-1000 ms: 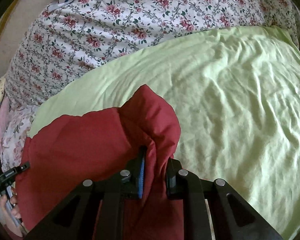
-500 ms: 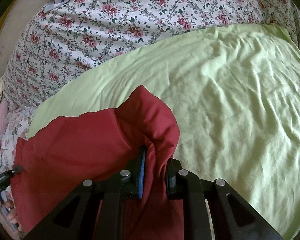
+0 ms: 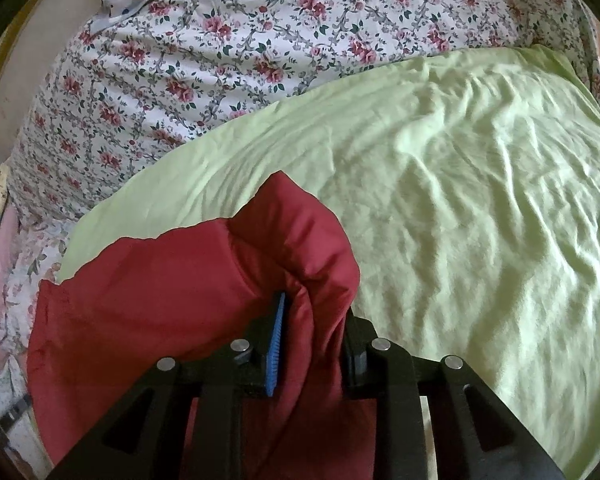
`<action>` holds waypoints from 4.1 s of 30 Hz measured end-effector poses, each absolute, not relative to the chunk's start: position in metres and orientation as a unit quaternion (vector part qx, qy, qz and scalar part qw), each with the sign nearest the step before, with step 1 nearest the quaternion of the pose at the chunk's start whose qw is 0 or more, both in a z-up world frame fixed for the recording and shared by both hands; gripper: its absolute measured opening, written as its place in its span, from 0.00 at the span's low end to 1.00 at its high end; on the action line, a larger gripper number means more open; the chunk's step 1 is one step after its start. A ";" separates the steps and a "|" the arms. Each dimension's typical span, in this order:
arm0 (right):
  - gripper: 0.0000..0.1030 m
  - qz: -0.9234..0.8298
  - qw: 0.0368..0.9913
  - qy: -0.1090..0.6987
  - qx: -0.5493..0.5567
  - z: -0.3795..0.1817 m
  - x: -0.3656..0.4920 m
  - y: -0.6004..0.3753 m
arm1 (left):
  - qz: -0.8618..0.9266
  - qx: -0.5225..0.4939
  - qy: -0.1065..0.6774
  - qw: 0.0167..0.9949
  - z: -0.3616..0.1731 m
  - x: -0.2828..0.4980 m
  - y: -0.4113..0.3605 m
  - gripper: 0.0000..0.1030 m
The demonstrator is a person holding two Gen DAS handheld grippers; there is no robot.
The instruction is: Fold large clothes
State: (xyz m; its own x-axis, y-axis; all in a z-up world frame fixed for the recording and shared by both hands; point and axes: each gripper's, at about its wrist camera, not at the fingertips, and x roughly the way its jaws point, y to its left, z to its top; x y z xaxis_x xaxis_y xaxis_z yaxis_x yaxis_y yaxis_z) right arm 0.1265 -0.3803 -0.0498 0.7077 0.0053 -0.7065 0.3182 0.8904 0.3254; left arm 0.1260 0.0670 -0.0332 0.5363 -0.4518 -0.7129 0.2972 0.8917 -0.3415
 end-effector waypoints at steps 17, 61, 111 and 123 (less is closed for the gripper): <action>0.53 -0.058 0.927 0.353 0.115 -0.028 -0.008 -0.304 | -0.207 -0.080 0.438 0.871 -0.054 0.121 0.067 0.45; 0.71 -0.010 0.922 0.385 0.038 -0.048 0.027 -0.204 | -0.170 0.047 0.445 0.878 -0.032 0.076 -0.028 0.81; 0.65 -0.068 0.920 0.371 0.109 -0.048 0.096 -0.272 | -0.091 -0.003 0.484 0.870 -0.079 0.233 0.021 1.00; 0.65 -0.084 0.903 0.392 0.156 -0.068 0.111 -0.303 | -0.092 -0.006 0.481 0.872 -0.072 0.225 0.022 1.00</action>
State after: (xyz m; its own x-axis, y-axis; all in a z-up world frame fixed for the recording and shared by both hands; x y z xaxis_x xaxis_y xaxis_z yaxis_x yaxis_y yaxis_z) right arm 0.1107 -0.3027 -0.0683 0.6786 -0.0287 -0.7339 0.2733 0.9373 0.2161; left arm 0.2249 0.0219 -0.0717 0.5211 -0.1668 -0.8370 0.1551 0.9829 -0.0993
